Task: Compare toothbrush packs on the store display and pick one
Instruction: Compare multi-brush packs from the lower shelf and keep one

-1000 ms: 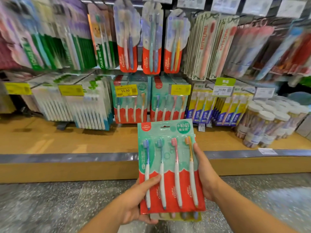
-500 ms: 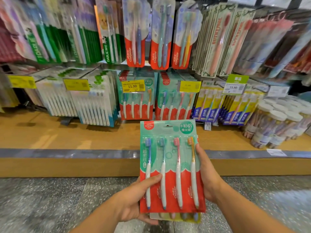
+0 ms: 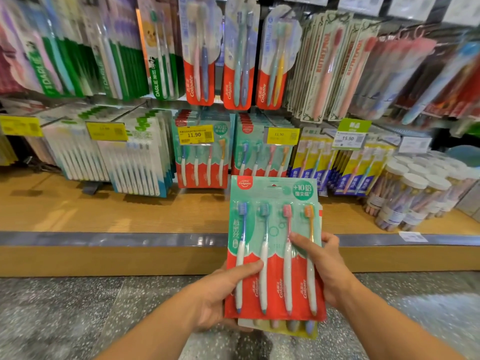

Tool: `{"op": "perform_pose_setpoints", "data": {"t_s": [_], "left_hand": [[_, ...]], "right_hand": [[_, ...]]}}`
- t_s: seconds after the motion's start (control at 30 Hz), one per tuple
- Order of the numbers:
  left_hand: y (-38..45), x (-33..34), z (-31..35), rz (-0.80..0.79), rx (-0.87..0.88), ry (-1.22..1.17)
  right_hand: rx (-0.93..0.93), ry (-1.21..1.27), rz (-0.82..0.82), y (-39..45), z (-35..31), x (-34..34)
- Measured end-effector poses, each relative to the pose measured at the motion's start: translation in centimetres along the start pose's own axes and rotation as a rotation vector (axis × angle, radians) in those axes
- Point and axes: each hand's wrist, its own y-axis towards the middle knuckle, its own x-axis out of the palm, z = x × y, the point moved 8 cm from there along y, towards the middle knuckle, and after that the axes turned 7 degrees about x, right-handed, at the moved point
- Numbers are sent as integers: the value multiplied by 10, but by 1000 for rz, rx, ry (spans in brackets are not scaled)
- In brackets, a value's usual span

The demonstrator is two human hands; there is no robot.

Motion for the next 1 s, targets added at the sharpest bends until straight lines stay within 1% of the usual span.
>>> {"op": "perform_pose_setpoints", "data": {"t_s": [0.2,0.27,0.37,0.43,0.57,0.67,0.77,1.0], "left_hand": [[-6,22,18,17,50,32],[-4,22,19,63,72,27],[2,14,17,159,113,-71],[3,15,21,157,157,-118],[-4,31,34,101,240,-185],[-5,36,37,92,288,-230],[-8,38,36,98,279,-212],[2,28,14,73,170,-138]], "right_hand": [[-5,115,65,1,-3,-24],[-13,123,66,1,-6,-26],[-31,127,36,3,-11,-26],[-48,137,27,2,-14,-27],[-92,187,58,-1,-18,-32],[-83,193,64,-3,-19,-33],[-55,189,73,-2,-17,-35],[21,224,69,6,-9,-35]]}}
